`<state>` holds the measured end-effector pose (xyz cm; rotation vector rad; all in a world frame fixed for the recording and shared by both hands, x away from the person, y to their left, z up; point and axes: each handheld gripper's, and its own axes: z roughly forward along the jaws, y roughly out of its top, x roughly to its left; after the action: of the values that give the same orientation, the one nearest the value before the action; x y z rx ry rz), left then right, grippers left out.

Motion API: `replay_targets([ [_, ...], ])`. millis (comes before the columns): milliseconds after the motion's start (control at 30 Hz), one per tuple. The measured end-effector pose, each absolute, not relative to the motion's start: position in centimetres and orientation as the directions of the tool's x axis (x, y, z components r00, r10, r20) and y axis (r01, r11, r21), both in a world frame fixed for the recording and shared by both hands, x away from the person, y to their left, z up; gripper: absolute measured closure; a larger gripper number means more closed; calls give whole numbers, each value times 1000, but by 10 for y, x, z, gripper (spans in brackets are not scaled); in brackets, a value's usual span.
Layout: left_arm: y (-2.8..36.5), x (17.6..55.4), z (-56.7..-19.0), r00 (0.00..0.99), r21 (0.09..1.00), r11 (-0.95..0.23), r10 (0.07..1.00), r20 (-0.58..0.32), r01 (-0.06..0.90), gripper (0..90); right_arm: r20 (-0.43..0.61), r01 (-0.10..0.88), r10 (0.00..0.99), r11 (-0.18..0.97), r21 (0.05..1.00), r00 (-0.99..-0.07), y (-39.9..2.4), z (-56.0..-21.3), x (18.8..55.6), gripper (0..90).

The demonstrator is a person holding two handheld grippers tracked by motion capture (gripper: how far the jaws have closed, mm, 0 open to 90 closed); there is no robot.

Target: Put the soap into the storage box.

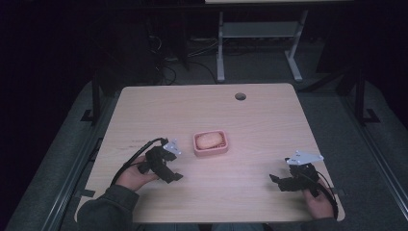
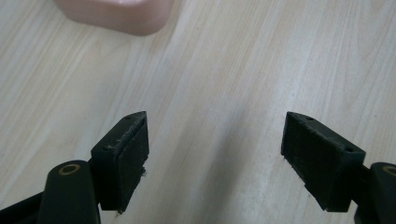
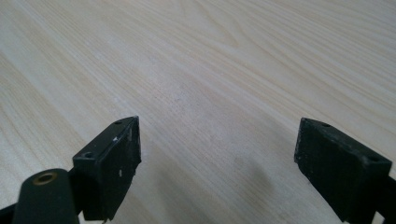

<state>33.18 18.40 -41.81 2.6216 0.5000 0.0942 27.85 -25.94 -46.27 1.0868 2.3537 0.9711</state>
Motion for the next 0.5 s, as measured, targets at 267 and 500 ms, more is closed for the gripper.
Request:
replay_targets([
  [267,194,325,-420,931,453,-828,366,-9,330,233,-42,523,778,461,717,-627,-260,-463,278,142],
  [500,203,319,-424,923,462,-816,384,-15,347,233,-43,525,779,461,716,-625,-261,-464,278,142],
])
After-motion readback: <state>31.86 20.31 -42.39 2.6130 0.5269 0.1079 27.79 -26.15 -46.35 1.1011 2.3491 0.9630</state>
